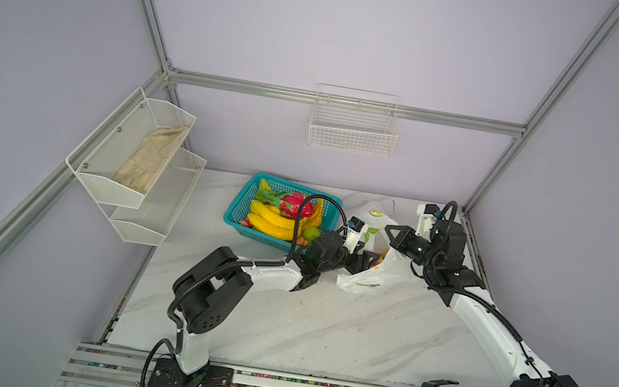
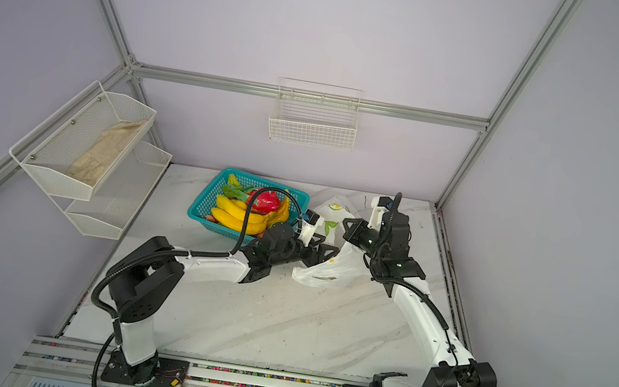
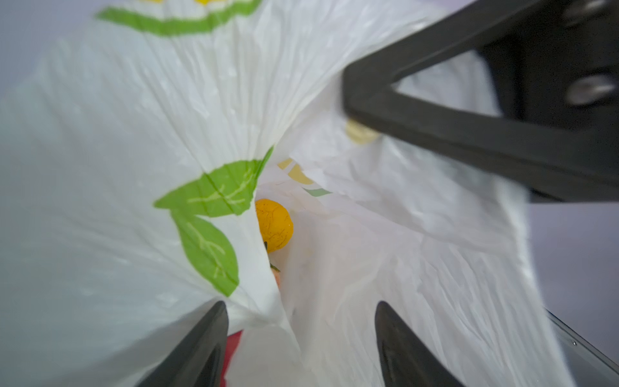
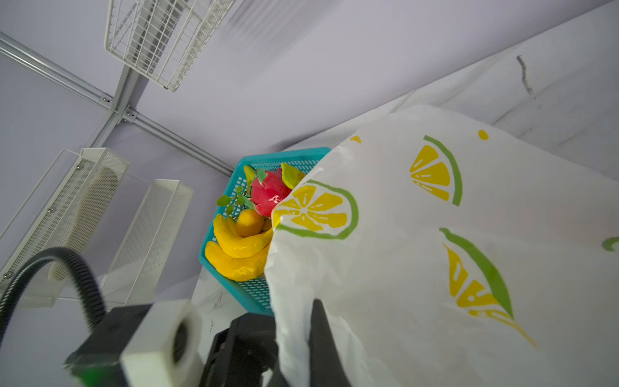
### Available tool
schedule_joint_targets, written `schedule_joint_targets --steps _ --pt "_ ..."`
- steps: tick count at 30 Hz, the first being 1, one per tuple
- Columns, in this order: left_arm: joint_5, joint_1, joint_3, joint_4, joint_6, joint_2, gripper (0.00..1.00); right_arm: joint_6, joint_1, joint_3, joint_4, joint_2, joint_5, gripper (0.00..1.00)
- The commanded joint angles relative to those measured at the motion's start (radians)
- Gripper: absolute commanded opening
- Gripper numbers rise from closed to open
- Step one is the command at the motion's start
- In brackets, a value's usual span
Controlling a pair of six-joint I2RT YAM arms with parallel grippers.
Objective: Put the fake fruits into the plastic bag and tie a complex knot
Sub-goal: 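Carry the strawberry into the bag held by the right gripper and release, then withdraw the left gripper from the bag back over the basket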
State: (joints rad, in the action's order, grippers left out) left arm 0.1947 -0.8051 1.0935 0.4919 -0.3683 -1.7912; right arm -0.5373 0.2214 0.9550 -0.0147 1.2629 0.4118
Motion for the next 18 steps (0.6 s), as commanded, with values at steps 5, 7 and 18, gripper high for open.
schedule_joint_targets --steps 5,7,18 --pt "0.023 0.028 -0.109 -0.119 0.096 0.24 0.68 0.065 -0.02 0.012 0.018 0.031 -0.045 0.0" --pt "-0.027 0.035 -0.137 -0.146 0.112 0.283 0.7 0.078 -0.019 0.021 0.028 0.036 -0.045 0.0" --pt "-0.134 0.092 -0.145 -0.344 0.073 0.314 0.77 0.13 -0.019 0.04 0.056 0.033 -0.059 0.0"
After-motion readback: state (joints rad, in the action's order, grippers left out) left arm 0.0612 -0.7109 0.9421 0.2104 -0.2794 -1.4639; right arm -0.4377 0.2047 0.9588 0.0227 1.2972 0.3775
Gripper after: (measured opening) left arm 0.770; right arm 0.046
